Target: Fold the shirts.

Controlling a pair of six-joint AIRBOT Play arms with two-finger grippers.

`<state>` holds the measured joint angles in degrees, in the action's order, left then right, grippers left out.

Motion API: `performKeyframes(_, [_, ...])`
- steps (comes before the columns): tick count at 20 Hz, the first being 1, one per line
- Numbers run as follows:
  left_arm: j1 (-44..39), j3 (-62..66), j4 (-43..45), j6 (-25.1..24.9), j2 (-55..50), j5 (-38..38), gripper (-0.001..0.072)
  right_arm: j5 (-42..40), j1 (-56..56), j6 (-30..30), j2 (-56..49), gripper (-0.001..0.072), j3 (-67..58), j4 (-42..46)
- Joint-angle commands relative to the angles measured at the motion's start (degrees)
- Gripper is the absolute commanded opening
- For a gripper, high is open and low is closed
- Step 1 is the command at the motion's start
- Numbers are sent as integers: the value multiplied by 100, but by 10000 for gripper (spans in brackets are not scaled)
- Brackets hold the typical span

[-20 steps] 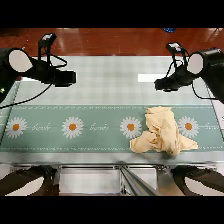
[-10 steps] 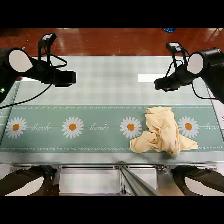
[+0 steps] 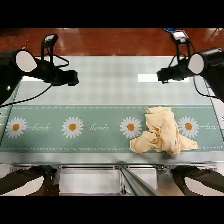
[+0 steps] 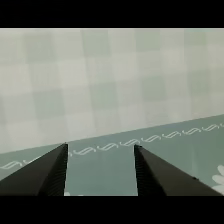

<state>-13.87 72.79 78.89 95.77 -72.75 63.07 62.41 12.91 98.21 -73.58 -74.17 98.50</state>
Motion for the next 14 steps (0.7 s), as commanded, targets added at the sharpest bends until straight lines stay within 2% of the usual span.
performKeyframes(1, [63, -7, 22, -422, -9, 1257, 507, 1596, -205, -229, 387, 406, 376, 173])
performKeyframes(3, [-87, -153, 17, -573, 129, 1755, 507, 1862, -208, -291, 966, 406, 1259, -140])
performKeyframes(5, [-354, -595, -24, -542, 490, 1676, 507, 1582, -210, -153, 1646, 406, 2275, -588])
performKeyframes(9, [-955, -1690, -114, -79, 1325, 879, 507, 1154, -210, 494, 2428, 407, 3781, -660])
performKeyframes(14, [-1410, -2326, -129, 667, 1637, -184, 507, 170, -210, 498, 2015, 407, 4371, -1040])
